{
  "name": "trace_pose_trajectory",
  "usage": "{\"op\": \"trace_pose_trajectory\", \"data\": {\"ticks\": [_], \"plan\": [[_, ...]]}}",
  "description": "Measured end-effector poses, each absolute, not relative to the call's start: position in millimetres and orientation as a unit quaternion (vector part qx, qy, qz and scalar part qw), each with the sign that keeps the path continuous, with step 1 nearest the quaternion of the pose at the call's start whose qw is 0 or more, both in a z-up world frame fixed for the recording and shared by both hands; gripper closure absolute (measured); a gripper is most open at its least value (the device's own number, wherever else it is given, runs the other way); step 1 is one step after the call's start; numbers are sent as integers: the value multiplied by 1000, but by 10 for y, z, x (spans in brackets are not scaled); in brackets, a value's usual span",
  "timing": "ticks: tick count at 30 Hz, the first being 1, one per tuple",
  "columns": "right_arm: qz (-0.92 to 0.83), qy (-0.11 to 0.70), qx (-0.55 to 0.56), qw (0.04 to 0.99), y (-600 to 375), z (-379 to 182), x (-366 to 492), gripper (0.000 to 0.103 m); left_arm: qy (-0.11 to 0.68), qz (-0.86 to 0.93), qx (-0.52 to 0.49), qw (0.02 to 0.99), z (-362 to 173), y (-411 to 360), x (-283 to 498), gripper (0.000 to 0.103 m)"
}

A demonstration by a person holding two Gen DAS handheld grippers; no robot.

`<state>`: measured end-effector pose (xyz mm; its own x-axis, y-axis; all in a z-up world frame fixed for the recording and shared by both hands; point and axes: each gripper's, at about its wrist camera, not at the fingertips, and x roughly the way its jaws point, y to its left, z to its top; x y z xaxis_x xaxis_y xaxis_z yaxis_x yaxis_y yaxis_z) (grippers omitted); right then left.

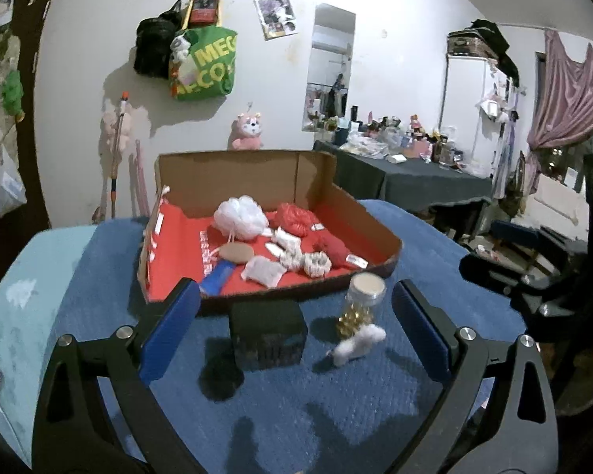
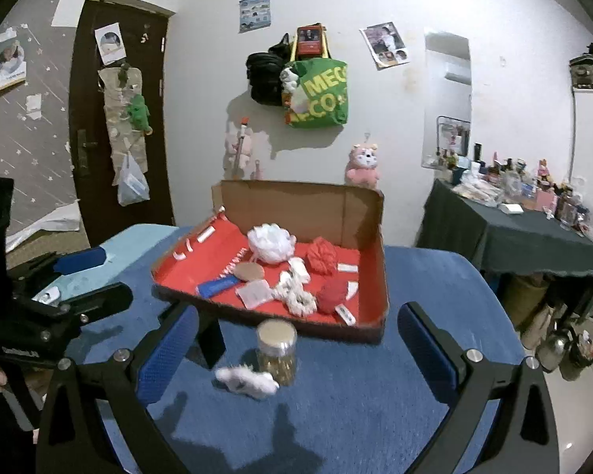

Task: Organize soft objects
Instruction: 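Pull both tools back out of the box toward the blanket, then grasp the white fluffy sheep toy with the right gripper while the left gripper grasps the black fuzzy ball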

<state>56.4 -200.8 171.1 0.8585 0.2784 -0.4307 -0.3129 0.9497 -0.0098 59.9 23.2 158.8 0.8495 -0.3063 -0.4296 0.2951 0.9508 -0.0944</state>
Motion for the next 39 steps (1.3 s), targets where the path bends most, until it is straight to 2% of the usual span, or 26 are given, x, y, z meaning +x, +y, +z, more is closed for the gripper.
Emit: {"op": "trace_pose_trajectory", "data": {"ticks": [7, 17, 27, 33, 39], "plan": [[143, 231, -34, 962, -2005, 1270, 501, 0, 236, -136, -18, 962, 1263, 217, 513, 4], [149, 282, -10, 948, -1993, 829, 761, 0, 296, -117, -36, 947, 784, 318, 639, 4], [153, 329, -24, 932, -1829, 671, 1235, 0, 310, -117, -35, 943, 681, 360, 664, 4], [178, 353, -33, 918, -1836, 492, 1003, 0, 317, -117, -36, 940, 651, 391, 696, 4], [177, 344, -32, 922, -1895, 497, 790, 0, 330, -109, -31, 937, 596, 428, 800, 4]]}}
